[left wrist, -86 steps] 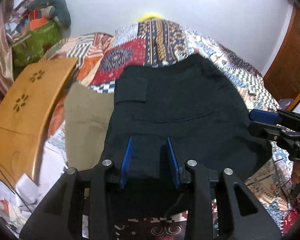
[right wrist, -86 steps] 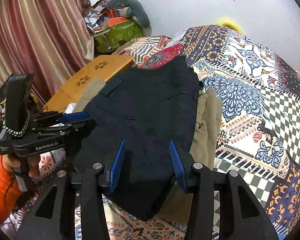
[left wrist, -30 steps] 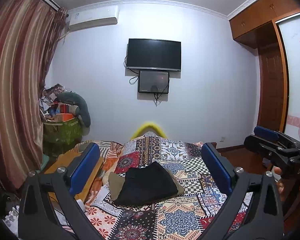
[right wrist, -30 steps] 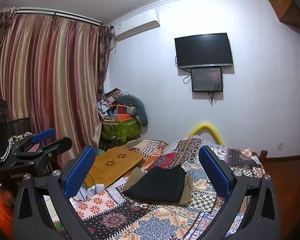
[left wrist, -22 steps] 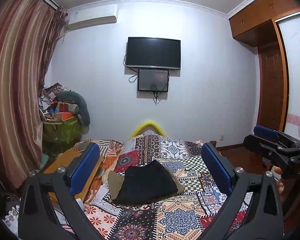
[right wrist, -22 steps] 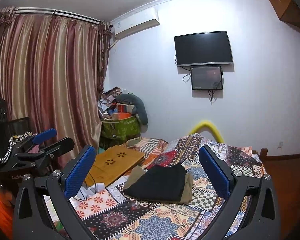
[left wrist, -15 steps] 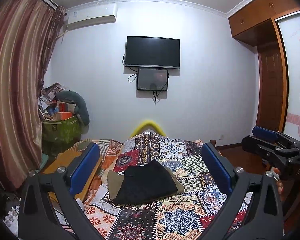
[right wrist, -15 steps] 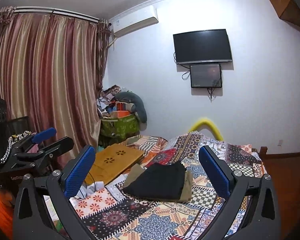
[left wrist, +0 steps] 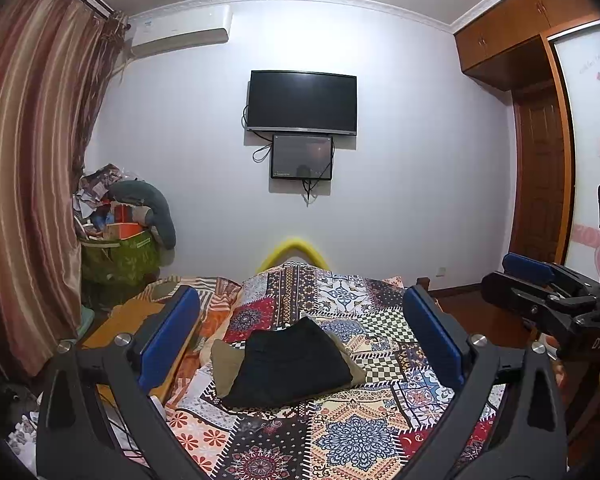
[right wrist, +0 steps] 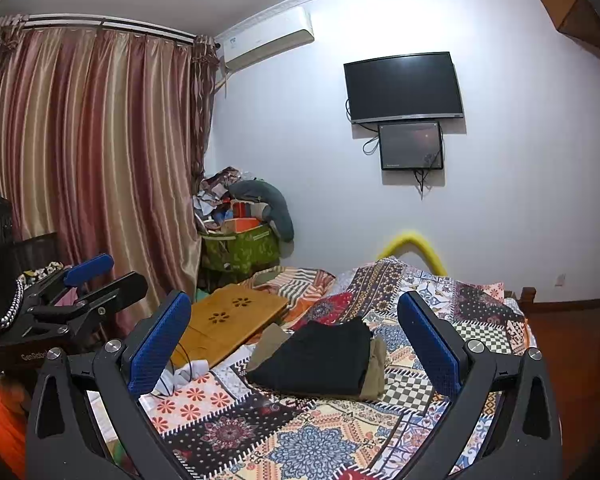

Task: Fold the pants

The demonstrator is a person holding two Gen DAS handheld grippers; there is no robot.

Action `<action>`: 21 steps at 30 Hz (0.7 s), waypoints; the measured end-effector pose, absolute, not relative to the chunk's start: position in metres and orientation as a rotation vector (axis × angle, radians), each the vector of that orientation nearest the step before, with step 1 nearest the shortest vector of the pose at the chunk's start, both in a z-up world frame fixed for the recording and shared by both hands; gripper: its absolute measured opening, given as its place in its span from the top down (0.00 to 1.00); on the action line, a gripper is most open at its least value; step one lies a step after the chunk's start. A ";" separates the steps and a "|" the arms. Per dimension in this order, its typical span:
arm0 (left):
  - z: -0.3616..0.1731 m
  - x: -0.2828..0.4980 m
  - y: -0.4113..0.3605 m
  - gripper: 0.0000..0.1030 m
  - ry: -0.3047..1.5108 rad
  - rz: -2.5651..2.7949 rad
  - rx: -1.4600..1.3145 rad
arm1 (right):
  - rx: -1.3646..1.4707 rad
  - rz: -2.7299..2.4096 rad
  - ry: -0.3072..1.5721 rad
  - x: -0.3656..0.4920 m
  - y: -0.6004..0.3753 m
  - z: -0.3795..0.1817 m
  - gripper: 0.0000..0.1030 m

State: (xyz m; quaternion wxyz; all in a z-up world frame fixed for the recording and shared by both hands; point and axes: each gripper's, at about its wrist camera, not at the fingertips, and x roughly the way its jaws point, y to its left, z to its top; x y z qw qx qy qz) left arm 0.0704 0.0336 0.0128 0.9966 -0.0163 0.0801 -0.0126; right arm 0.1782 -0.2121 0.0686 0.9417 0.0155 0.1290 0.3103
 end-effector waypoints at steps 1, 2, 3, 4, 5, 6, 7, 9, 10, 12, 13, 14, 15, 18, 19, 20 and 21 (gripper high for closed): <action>0.013 0.070 0.034 0.00 0.161 -0.025 -0.033 | 0.031 0.632 0.263 0.178 -0.212 0.069 0.00; 0.013 0.070 0.034 0.00 0.161 -0.028 -0.033 | 0.032 0.632 0.262 0.178 -0.212 0.069 0.00; 0.012 0.070 0.034 0.00 0.161 -0.031 -0.033 | 0.032 0.632 0.263 0.178 -0.212 0.069 0.00; 0.012 0.070 0.034 0.00 0.161 -0.034 -0.032 | 0.034 0.631 0.263 0.178 -0.212 0.069 0.00; 0.013 0.071 0.033 0.00 0.160 -0.035 -0.030 | 0.035 0.631 0.263 0.179 -0.212 0.069 0.00; 0.013 0.071 0.034 0.00 0.159 -0.037 -0.028 | 0.036 0.631 0.263 0.179 -0.212 0.069 0.00; 0.013 0.071 0.034 0.00 0.158 -0.039 -0.026 | 0.036 0.631 0.263 0.179 -0.213 0.069 0.00; 0.012 0.071 0.033 0.00 0.158 -0.042 -0.023 | 0.036 0.631 0.264 0.179 -0.213 0.069 0.00; 0.012 0.071 0.034 0.00 0.159 -0.043 -0.023 | 0.035 0.630 0.264 0.179 -0.213 0.069 0.00; 0.012 0.072 0.033 0.00 0.162 -0.045 -0.022 | 0.034 0.629 0.264 0.178 -0.213 0.069 0.00; 0.012 0.072 0.033 0.00 0.163 -0.045 -0.022 | 0.035 0.629 0.264 0.178 -0.212 0.069 0.00; 0.012 0.072 0.033 0.00 0.163 -0.046 -0.022 | 0.035 0.629 0.264 0.179 -0.212 0.069 0.00; 0.013 0.072 0.033 0.00 0.163 -0.047 -0.022 | 0.035 0.629 0.264 0.179 -0.212 0.069 0.00; 0.013 0.071 0.033 0.00 0.161 -0.052 -0.022 | 0.035 0.630 0.264 0.179 -0.213 0.069 0.00; 0.013 0.071 0.032 0.00 0.160 -0.054 -0.021 | 0.035 0.629 0.264 0.179 -0.213 0.070 0.00; 0.013 0.071 0.032 0.00 0.159 -0.056 -0.019 | 0.035 0.628 0.263 0.179 -0.213 0.070 0.00; 0.013 0.070 0.032 0.00 0.157 -0.057 -0.017 | 0.035 0.629 0.264 0.179 -0.214 0.069 0.00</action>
